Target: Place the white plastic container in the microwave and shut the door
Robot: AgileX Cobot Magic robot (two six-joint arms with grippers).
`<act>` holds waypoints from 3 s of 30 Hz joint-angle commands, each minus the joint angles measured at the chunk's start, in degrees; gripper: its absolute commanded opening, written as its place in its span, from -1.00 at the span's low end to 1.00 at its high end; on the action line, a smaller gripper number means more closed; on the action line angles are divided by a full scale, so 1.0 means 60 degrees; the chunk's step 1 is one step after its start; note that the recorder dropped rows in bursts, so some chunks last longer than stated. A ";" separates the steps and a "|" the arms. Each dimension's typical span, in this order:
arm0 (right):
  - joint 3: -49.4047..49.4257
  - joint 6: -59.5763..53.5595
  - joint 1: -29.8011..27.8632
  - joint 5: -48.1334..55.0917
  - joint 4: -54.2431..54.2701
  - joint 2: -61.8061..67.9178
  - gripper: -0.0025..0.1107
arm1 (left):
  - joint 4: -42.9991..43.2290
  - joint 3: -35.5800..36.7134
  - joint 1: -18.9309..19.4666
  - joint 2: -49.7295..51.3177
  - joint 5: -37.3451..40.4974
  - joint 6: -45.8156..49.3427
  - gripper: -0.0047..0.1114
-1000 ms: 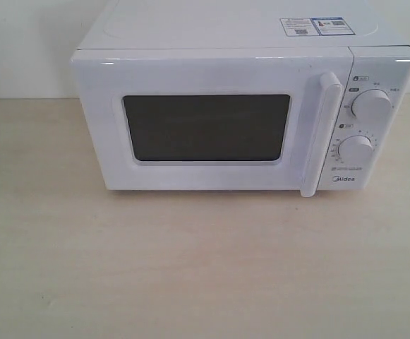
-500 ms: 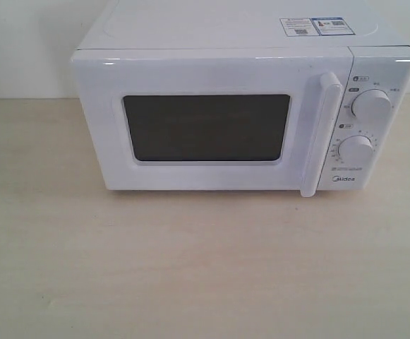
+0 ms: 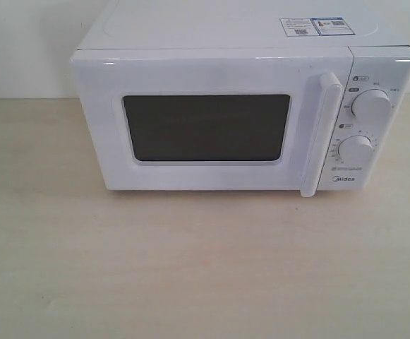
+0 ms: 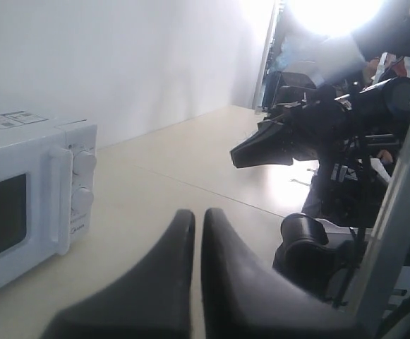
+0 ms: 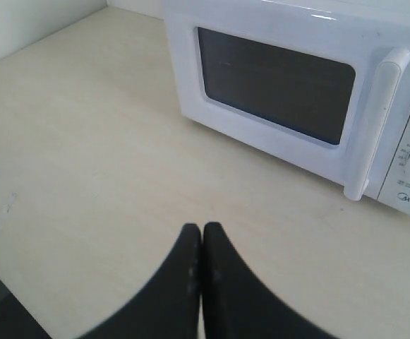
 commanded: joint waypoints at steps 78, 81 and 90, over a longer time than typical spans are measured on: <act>0.0017 0.0017 0.0000 0.0019 -0.0014 -0.0047 -0.96 | 0.6998 0.6258 0.5302 -0.0947 -0.4997 -0.4140 -0.84; 0.0017 0.0017 0.0000 0.0019 -0.0014 -0.0047 -0.96 | 0.6998 0.6258 0.5302 -0.0947 -0.4997 -0.4140 -0.84; 0.0017 0.0017 0.0000 0.0019 -0.0014 -0.0047 -0.96 | 0.6999 0.6258 0.5302 -0.0947 -0.5022 -0.4140 -0.84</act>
